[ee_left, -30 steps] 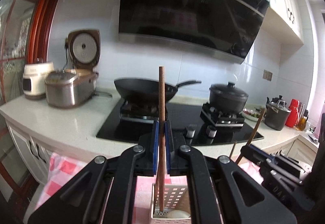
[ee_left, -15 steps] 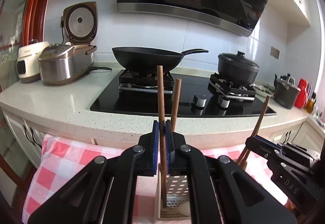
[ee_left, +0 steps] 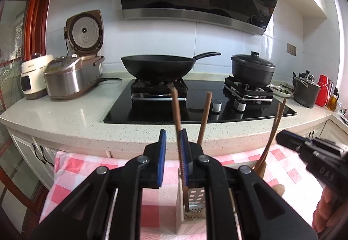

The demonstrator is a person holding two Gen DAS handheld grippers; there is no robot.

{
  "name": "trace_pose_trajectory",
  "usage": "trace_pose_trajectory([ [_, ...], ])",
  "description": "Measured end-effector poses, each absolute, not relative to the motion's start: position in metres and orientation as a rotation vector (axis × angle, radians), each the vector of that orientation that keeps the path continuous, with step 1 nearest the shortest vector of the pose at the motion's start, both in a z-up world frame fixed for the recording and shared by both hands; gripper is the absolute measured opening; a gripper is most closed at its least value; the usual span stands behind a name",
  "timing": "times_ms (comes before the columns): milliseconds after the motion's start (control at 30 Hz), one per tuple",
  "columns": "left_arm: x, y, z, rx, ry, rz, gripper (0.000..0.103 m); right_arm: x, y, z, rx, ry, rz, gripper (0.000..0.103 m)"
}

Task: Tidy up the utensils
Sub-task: 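Open both tools to release the chopsticks and pull back, then move both open tools down to the remaining chopsticks on the tablecloth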

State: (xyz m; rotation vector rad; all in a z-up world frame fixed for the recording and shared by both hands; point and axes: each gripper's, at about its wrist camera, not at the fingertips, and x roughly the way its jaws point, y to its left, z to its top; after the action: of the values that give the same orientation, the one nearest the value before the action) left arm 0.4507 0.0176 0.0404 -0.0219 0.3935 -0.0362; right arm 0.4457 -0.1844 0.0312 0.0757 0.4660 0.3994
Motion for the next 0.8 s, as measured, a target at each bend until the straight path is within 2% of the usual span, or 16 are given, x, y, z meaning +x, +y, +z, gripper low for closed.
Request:
trace_pose_trajectory([
  [100, 0.427, 0.024, 0.046, -0.019, 0.372, -0.041, 0.013, 0.417, -0.188, 0.04, 0.067, 0.438, 0.422, 0.01],
  [133, 0.419, 0.027, 0.047, -0.023, 0.369, -0.045, 0.018, 0.409, -0.188, 0.041, 0.062, 0.433, 0.428, 0.01],
  [233, 0.385, 0.036, 0.047, -0.044, 0.352, -0.056, 0.042, 0.376, -0.19, 0.038, 0.064, 0.424, 0.448, 0.01],
  [333, 0.354, 0.043, 0.041, -0.059, 0.347, -0.057, 0.05, 0.35, -0.192, 0.028, 0.08, 0.437, 0.453, 0.012],
  [367, 0.345, 0.045, 0.038, -0.063, 0.354, -0.06, 0.056, 0.343, -0.192, 0.026, 0.084, 0.444, 0.451, 0.012],
  [467, 0.314, 0.05, 0.027, -0.075, 0.358, -0.044, 0.073, 0.322, -0.194, 0.013, 0.096, 0.462, 0.443, 0.027],
  [500, 0.304, 0.05, 0.023, -0.073, 0.359, -0.042, 0.076, 0.316, -0.194, 0.009, 0.102, 0.465, 0.442, 0.04],
  [533, 0.294, 0.049, 0.018, -0.062, 0.362, -0.04, 0.08, 0.308, -0.195, 0.004, 0.112, 0.468, 0.446, 0.046],
  [567, 0.284, 0.047, 0.013, -0.048, 0.364, -0.034, 0.084, 0.301, -0.196, -0.001, 0.118, 0.474, 0.449, 0.046],
  [667, 0.261, 0.043, -0.006, -0.023, 0.378, -0.001, 0.091, 0.286, -0.197, -0.018, 0.124, 0.496, 0.424, 0.046],
  [800, 0.241, 0.039, -0.036, -0.006, 0.431, 0.03, 0.092, 0.271, -0.202, -0.047, 0.159, 0.556, 0.412, 0.047],
])
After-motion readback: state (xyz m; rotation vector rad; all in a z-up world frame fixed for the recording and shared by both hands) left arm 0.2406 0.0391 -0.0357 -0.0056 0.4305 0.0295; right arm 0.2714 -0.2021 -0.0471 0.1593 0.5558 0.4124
